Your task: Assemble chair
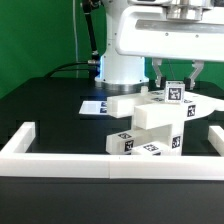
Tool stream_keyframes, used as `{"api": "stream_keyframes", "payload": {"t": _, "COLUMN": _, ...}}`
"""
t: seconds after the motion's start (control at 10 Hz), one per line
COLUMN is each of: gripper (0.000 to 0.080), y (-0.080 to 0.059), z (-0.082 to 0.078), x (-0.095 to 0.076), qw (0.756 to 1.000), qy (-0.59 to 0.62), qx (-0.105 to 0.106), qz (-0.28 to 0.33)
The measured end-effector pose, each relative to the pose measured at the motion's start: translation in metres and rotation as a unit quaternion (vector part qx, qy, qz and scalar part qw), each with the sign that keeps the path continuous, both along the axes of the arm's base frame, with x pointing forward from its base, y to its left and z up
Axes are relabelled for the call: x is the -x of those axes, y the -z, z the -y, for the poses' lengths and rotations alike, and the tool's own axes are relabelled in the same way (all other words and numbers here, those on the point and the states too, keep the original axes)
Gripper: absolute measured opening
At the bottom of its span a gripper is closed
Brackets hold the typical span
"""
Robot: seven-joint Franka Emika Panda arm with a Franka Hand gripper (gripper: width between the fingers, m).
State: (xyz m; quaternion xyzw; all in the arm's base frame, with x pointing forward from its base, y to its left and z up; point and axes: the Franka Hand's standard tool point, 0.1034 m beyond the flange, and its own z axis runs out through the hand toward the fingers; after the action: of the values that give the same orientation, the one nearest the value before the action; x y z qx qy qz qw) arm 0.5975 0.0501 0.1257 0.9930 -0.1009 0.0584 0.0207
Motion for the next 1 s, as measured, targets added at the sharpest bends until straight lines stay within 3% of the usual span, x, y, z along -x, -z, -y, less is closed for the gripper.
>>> {"api": "stream_keyframes", "payload": {"t": 0.4, "gripper": 0.0288, "y": 0.0002, "z": -0.0003, "x": 0.0001, "qw": 0.992, "qy": 0.125, "qx": -0.015, "qz": 0.006}}
{"api": "stream_keyframes", "payload": {"t": 1.0, "gripper": 0.0288, "y": 0.0008, "z": -0.0017, "x": 0.0004, "qw": 0.949, "qy": 0.312, "qx": -0.038, "qz": 0.015}}
